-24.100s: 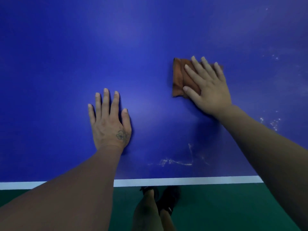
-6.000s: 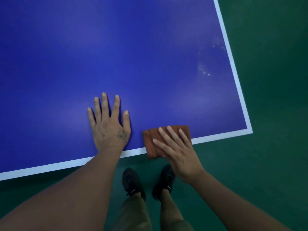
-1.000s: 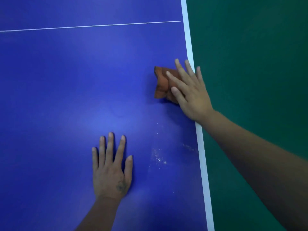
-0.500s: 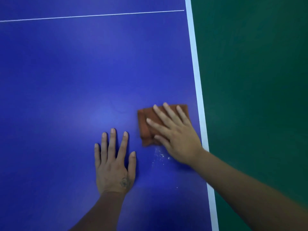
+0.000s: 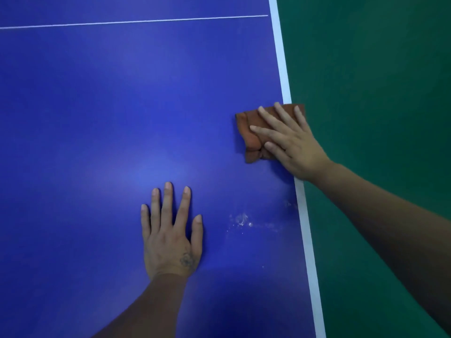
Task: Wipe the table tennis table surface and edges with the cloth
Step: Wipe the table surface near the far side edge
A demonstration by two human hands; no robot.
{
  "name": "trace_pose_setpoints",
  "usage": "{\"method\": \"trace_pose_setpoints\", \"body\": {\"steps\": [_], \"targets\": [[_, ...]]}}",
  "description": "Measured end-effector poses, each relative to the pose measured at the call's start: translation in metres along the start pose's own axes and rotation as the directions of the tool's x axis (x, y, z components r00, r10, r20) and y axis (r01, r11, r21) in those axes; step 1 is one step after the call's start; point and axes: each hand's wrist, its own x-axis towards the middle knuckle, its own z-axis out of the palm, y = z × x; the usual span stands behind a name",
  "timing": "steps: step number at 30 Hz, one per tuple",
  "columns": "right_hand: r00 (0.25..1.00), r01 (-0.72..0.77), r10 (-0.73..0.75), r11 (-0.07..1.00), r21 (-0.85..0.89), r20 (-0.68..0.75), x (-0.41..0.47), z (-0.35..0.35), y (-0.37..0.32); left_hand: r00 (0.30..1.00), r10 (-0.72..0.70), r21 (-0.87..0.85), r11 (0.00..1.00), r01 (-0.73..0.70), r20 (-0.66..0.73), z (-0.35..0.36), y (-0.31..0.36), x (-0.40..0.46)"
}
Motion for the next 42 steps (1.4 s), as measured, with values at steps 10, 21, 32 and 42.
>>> {"method": "trace_pose_setpoints", "body": {"steps": [10, 21, 32, 42], "targets": [[0.975, -0.211, 0.216, 0.974, 0.085, -0.051, -0.137, 0.04, -0.081, 0.999, -0.023, 0.028, 0.999, 0.022, 0.03, -0.005, 0.004, -0.001], [0.877, -0.395, 0.472, 0.815, 0.424, -0.092, -0.133, 0.01, -0.113, 0.996, -0.047, 0.027, 0.999, 0.045, 0.074, -0.009, 0.005, -0.002], [0.92, -0.389, 0.386, 0.921, -0.031, -0.072, -0.018, 0.028, -0.083, 0.999, -0.036, 0.057, 0.998, 0.034, 0.032, -0.007, 0.006, 0.0], [0.994, -0.106, 0.105, 0.994, -0.03, -0.026, -0.136, 0.057, -0.165, 0.999, -0.036, 0.052, 0.998, 0.035, 0.021, -0.011, 0.008, -0.001]]}}
